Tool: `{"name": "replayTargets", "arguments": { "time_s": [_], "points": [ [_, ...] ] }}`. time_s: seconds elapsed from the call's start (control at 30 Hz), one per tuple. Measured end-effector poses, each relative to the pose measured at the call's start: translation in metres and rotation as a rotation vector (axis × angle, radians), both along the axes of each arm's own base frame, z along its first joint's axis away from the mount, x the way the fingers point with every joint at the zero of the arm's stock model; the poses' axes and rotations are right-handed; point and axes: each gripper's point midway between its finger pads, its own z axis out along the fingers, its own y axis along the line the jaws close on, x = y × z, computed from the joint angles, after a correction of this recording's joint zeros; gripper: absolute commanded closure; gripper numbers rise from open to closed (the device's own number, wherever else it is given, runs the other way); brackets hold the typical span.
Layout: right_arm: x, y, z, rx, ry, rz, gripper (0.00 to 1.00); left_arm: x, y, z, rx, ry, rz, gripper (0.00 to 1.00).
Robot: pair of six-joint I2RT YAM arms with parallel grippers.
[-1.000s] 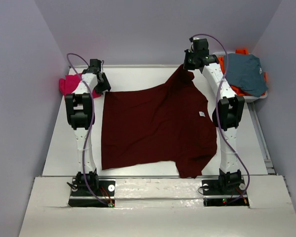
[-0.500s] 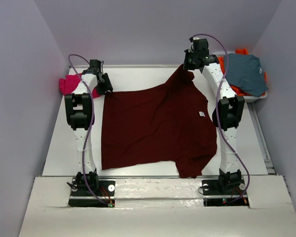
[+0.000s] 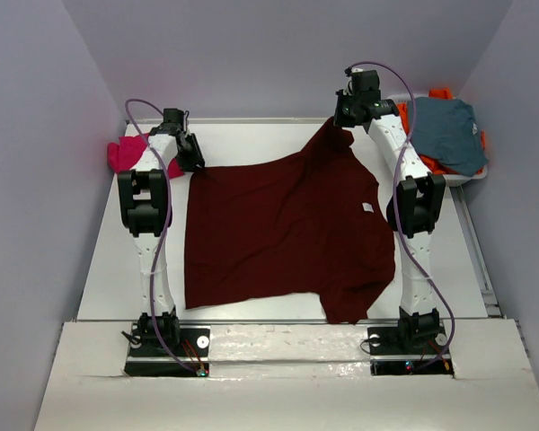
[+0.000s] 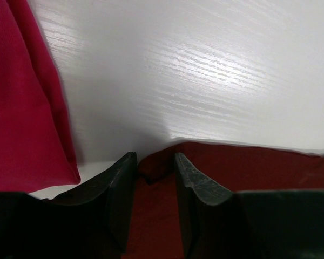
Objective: Fold and stack the t-shirts
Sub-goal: Fold the tshirt
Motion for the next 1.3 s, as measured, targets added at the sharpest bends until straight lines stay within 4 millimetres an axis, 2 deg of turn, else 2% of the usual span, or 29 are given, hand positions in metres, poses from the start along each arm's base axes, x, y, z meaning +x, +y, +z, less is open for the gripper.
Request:
{"name": "replayTargets", "arguments": {
  "time_s": [0.3, 0.33, 0.37, 0.7, 0.93, 1.1, 1.3],
  "points": [
    [0.0, 0.0, 0.0, 0.0, 0.0, 0.0, 0.93, -0.001, 0.005, -0.003, 0.026, 0.006, 0.015, 0.83],
    [0.0, 0.0, 0.0, 0.0, 0.0, 0.0, 0.93, -0.001, 0.006, -0.003, 0.029, 0.008, 0.017, 0.92],
    [0.0, 0.0, 0.0, 0.0, 0.0, -0.001, 0.93, -0.002, 0.007, -0.004, 0.034, 0.009, 0.02, 0.94],
    [0.0, -0.002, 0.0, -0.006, -0.001, -0.009, 0.93, -0.003, 0.013, -0.002, 0.064, 0.012, 0.049, 0.94],
    [-0.004, -0.006, -0.004, -0.018, 0.025, -0.031, 0.93, -0.011, 0.017, 0.026, 0.072, 0.006, 0.085, 0.94],
    [-0.021, -0.01, 0.001, -0.013, 0.066, -0.053, 0.93, -0.021, 0.016, 0.047, 0.063, 0.012, 0.102, 0.94],
    [-0.046, -0.015, 0.022, -0.008, 0.091, -0.066, 0.93, -0.033, 0.011, 0.067, 0.034, 0.009, 0.099, 0.94]
  ]
}}
